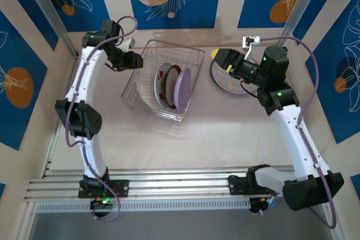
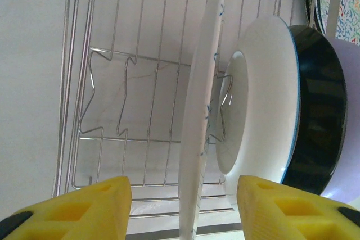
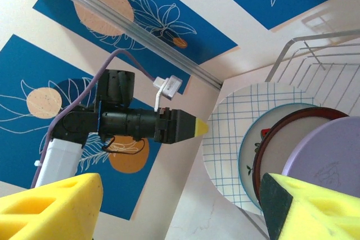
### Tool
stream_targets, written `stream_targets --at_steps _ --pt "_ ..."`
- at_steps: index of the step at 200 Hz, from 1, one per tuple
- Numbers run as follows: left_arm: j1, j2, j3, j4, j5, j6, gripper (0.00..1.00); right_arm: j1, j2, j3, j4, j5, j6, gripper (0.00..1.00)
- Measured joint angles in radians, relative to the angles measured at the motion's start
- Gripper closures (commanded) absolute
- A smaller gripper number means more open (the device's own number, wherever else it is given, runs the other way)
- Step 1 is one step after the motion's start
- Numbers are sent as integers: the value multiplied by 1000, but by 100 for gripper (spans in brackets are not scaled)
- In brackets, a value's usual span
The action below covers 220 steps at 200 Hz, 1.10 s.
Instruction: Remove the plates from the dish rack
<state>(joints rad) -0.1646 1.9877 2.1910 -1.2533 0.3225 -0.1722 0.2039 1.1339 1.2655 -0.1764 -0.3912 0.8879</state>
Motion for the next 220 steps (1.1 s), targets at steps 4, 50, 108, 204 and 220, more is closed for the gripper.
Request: stream_targets --at_steps 4,50,108,204,220 --pt "0 4 0 0 2 0 50 0 0 0 0 -2 0 25" --pt "0 37 0 8 22 18 57 7 5 0 -2 -3 0 25" --pt "-4 66 0 16 37 24 62 13 16 -3 -2 -3 0 25" --pt "-19 83 2 18 45 27 69 19 25 -6 -2 -3 4 25" --pt "-24 83 2 18 45 32 75 19 27 -6 -2 -3 4 25"
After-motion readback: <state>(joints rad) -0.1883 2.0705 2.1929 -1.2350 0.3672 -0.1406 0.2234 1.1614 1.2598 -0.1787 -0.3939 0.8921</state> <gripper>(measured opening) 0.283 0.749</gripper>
